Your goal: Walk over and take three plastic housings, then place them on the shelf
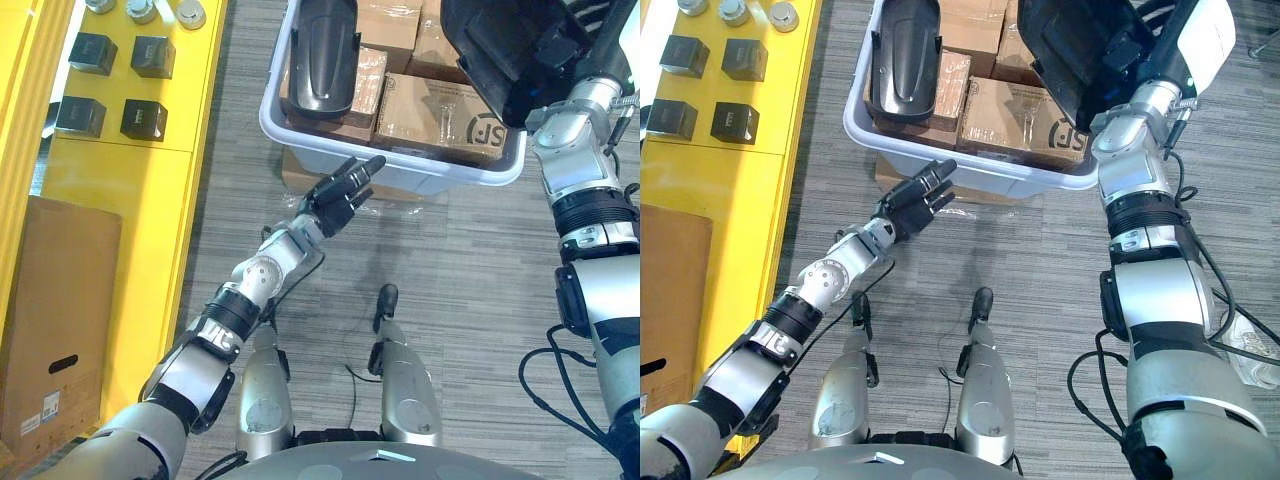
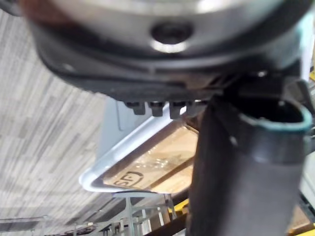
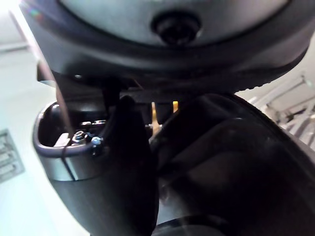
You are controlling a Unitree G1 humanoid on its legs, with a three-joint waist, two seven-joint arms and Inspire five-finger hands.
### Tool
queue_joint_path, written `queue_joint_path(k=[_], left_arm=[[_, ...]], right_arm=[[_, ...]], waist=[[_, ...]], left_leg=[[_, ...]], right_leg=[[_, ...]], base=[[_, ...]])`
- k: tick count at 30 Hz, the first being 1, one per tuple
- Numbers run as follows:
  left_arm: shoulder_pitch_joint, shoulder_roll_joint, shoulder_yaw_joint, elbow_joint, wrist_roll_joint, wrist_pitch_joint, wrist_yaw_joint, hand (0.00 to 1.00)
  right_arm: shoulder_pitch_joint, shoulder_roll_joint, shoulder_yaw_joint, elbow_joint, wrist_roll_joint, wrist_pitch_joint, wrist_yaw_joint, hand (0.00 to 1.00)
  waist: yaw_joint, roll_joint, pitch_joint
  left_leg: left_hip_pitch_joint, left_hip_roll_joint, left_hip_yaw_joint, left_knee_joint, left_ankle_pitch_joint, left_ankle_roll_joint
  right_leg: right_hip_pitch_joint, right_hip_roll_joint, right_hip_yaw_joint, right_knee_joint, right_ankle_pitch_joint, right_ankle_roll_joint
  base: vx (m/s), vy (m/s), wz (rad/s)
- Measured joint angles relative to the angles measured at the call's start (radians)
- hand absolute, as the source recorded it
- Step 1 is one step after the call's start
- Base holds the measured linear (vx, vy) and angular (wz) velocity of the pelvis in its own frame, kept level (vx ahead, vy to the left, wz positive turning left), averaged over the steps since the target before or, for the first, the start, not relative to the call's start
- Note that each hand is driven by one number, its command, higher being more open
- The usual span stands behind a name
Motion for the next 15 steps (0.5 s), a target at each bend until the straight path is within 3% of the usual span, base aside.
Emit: queue_joint_path(k=[8,15], left_arm=[[-0.038,-0.005,-0.016,0.000,-0.113,-0.030,-0.027,1.00],[-0.055,-0.029,-0.037,0.001,-0.143,-0.029,-0.063,1.00]], right_arm=[[0.012,0.055,0.038,-0.062,-0.138,-0.137,-0.034,0.00],[0.083,0.115,0.058,-0.108,-0.204,-0.194,-0.034,0.00]], waist=[[-0.001,-0.005,-0.001],[0.002,-0.014,-0.001]], left_leg=[[0.020,0.000,0.002,0.000,-0.002,-0.001],[0.041,-0.002,0.000,0.000,-0.005,0.000]], right_leg=[[0.018,0.000,0.001,0.000,0.000,0.000],[0.048,0.000,-0.004,-0.014,-0.001,0.000]], base=[[0.00,0.001,0.00],[0.00,0.000,0.00]])
